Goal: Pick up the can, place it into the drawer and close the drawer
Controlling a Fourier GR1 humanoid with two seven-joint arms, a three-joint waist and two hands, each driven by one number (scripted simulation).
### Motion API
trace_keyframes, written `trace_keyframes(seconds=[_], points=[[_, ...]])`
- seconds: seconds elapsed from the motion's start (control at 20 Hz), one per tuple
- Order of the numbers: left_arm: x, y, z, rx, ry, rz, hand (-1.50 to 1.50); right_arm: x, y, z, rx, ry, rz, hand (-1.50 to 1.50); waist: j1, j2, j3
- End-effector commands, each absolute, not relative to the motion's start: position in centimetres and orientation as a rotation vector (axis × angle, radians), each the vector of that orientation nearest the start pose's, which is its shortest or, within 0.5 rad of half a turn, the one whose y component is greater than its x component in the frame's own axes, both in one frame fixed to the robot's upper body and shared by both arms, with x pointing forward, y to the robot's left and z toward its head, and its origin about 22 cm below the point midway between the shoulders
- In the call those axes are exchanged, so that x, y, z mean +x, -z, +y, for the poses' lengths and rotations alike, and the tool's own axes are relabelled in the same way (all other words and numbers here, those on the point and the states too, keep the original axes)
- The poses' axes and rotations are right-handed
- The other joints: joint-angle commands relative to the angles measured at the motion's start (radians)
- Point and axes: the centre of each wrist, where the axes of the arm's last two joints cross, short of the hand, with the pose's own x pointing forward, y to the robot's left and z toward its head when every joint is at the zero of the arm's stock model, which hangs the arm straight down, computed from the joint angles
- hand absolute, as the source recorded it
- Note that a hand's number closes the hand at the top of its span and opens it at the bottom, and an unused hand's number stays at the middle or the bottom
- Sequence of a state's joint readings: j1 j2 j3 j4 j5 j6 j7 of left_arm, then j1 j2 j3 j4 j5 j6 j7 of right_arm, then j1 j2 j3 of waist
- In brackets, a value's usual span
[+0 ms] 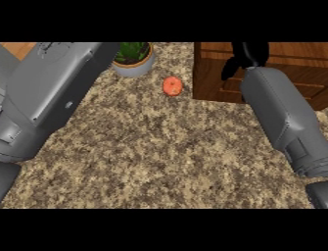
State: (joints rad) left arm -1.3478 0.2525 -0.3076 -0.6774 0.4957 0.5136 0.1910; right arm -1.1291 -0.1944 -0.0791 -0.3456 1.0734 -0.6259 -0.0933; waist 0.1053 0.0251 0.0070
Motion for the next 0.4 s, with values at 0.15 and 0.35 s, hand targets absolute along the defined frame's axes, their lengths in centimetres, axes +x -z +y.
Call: trace_keyframes(seconds=[0.15, 0.35], points=[[44.1, -23.8, 11.5, 0.052, 0.037, -1.689, -1.50, 47.1, -14.4, -15.6, -1.165, -0.671, -1.931, -1.50, 0.025, -0.015, -0.005], [43.6, -23.3, 12.1, 0.043, 0.025, -1.686, -1.50, 47.5, -15.6, -16.9, -1.143, -0.666, -1.947, -1.50, 0.026, -0.007, -0.005]])
